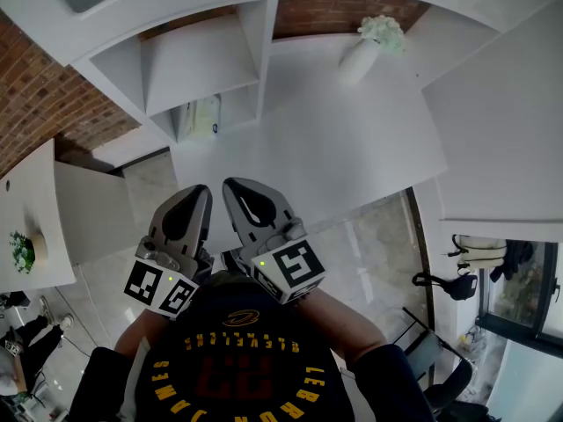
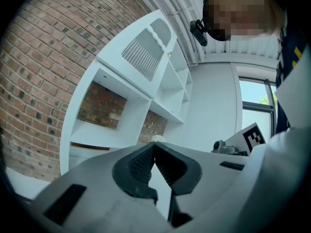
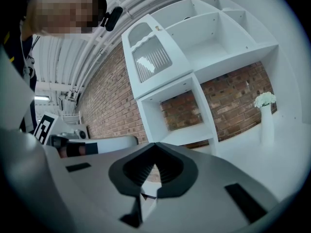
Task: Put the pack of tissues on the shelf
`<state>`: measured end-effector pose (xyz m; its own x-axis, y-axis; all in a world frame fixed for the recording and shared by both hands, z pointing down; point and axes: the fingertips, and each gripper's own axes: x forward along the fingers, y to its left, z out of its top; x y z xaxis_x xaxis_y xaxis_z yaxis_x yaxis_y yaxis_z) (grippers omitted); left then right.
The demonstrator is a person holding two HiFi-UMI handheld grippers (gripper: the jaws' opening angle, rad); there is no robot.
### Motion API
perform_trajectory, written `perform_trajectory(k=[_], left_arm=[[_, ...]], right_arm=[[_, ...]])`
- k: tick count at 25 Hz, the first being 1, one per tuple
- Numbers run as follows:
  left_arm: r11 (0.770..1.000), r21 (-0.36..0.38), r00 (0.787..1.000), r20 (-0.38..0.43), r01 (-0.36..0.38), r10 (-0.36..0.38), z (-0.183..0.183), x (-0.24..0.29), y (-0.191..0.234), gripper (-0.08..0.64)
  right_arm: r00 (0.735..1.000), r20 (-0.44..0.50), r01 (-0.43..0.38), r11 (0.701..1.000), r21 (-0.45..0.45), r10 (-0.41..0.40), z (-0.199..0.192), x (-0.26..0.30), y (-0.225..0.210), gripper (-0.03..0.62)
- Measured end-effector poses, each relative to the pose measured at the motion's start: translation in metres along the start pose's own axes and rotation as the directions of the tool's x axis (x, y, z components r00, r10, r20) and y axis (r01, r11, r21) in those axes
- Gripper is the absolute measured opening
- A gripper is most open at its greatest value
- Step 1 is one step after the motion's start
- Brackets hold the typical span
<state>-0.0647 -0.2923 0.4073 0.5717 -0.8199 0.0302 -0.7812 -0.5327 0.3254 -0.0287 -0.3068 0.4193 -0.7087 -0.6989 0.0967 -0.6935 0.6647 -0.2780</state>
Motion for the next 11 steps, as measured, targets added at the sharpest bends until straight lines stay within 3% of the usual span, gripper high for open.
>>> perform_trajectory(k=[11], left_arm=[[1.0,0.01,1.0,-0.006,0.003,-0.003,-0.0015,0.0055,-0.0001,0.003]], right_arm=[[1.0,-0.009,-0.005,1.0,0.008,0.005,-0.0026,0.0005,-0.003,-0.002]])
